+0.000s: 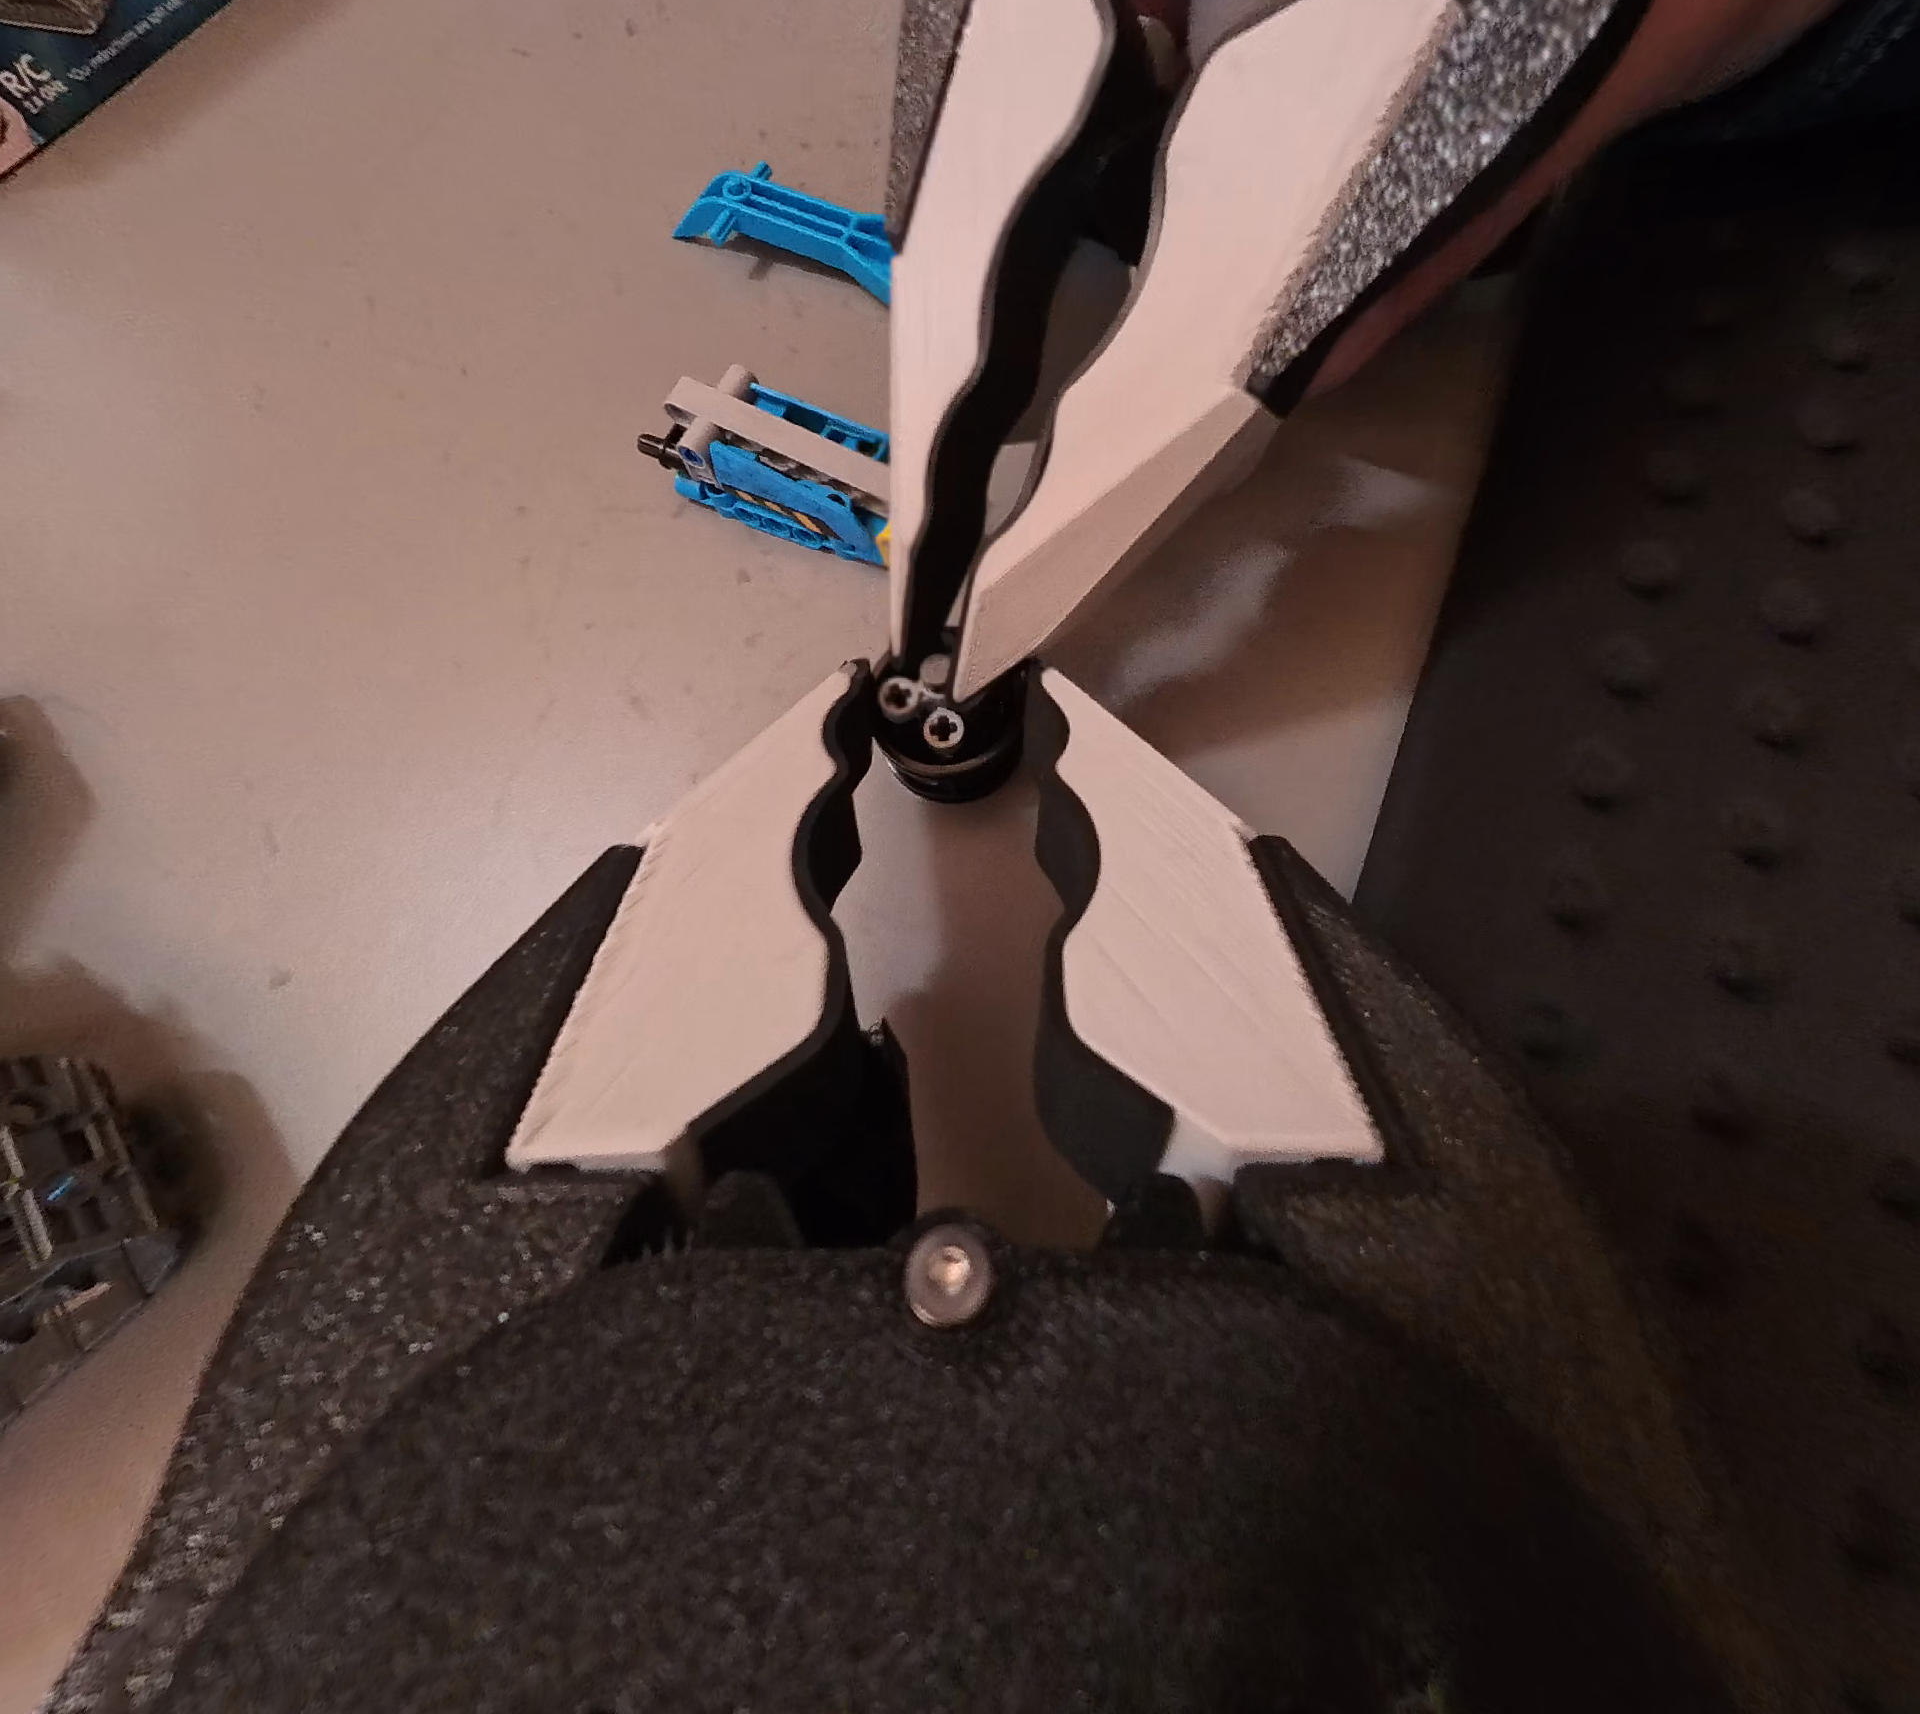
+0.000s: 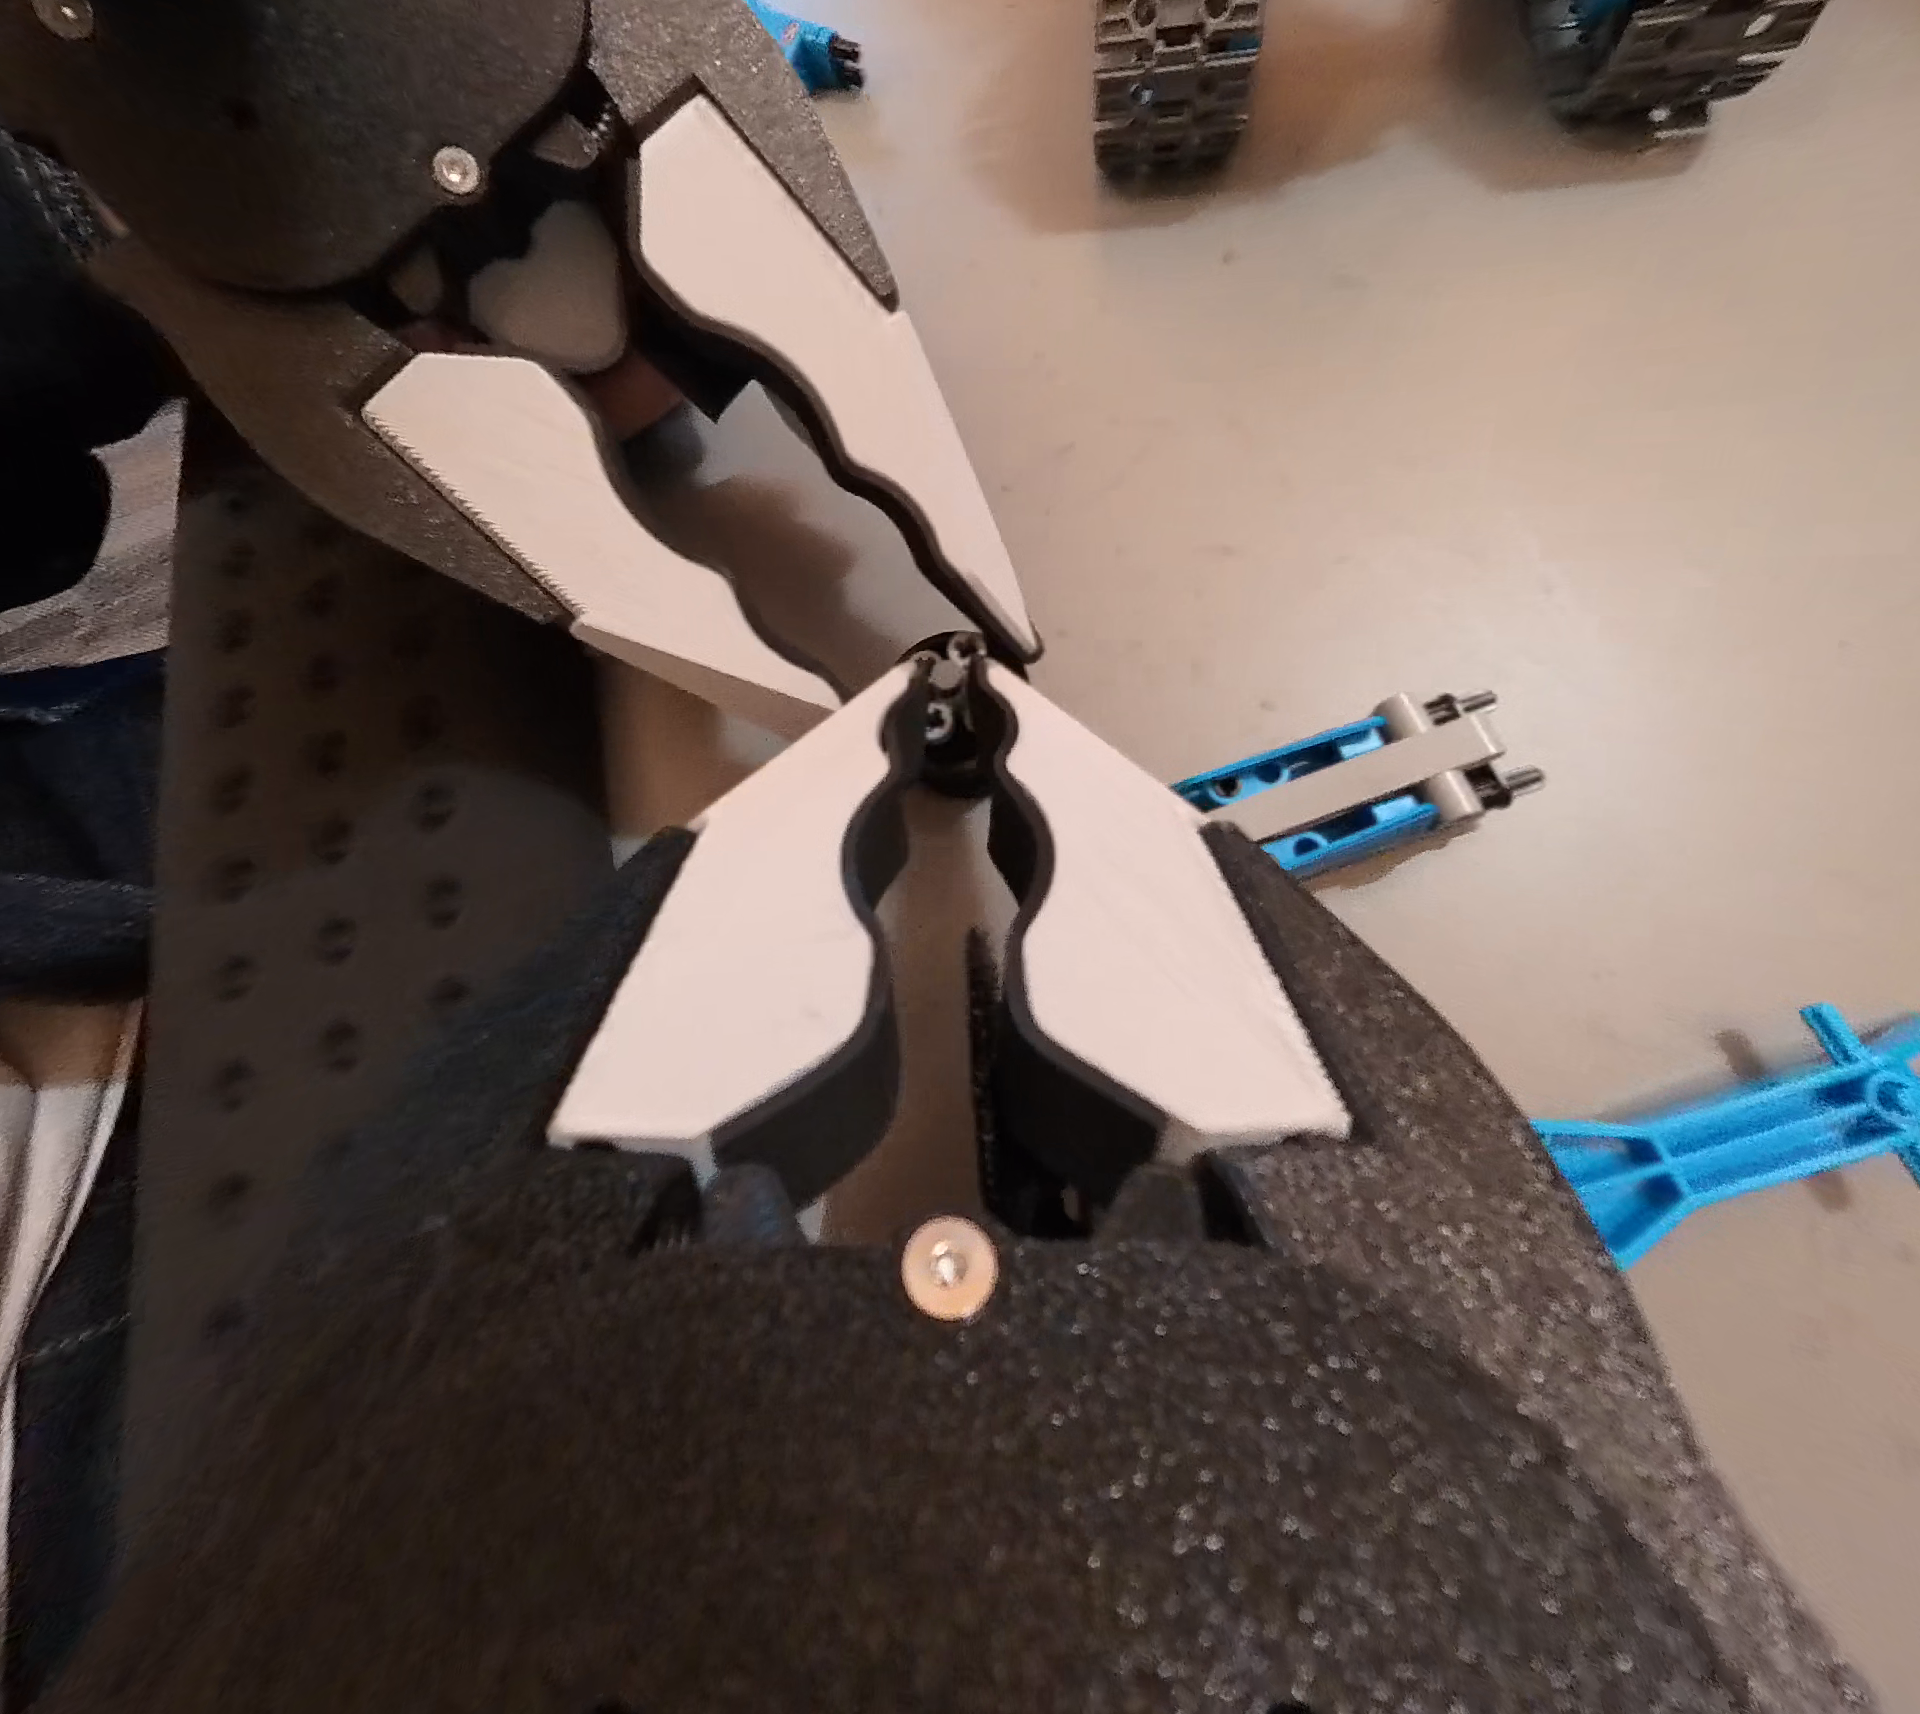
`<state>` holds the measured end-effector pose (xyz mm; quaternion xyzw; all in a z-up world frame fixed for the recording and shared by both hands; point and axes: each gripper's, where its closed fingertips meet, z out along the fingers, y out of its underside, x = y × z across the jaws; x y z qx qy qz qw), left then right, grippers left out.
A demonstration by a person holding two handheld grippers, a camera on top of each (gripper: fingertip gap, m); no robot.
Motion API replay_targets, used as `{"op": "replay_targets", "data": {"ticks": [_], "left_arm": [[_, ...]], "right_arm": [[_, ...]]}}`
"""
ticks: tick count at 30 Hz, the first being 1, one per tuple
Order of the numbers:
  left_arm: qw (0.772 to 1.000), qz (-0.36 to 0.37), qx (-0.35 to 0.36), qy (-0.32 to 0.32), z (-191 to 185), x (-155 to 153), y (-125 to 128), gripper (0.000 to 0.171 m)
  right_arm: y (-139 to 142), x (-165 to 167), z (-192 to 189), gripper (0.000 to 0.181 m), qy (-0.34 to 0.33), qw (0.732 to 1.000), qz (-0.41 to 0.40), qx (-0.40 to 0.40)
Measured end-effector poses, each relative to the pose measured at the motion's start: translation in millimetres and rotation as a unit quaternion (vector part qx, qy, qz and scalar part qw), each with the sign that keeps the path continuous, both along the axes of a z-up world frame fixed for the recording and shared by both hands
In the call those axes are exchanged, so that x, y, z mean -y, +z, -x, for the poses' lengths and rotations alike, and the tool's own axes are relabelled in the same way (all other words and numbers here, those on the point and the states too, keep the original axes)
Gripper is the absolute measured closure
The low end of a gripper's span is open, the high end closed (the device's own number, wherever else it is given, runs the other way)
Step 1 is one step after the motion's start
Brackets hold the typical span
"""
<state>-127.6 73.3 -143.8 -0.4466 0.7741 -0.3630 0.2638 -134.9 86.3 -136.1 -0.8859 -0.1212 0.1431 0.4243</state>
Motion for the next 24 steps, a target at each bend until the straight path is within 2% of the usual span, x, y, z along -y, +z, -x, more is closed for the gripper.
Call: {"op": "replay_targets", "data": {"ticks": [5,9,16,24], "left_arm": [[1.0,-0.005,0.002,0.003,0.2,-0.8,-0.5,0.143],[1.0,0.004,-0.001,0.003,-0.1,-1.1,-1.3,0.143],[1.0,0.011,0.012,0.001,-0.8,0.1,2.6,0.143],[1.0,-0.005,0.004,0.0,-1.1,1.0,-2.5,0.142]], "right_arm": [[-0.2,-1.2,0.5,0.177,-0.027,0.999,-0.012,0.015],[1.2,-1.0,-1.1,0.18,-0.032,0.996,-0.03,0.079],[6.9,0.7,-3.2,0.18,-0.035,0.998,-0.041,0.029],[2.6,1.5,-3.5,0.181,-0.034,0.999,-0.032,0.016]]}}
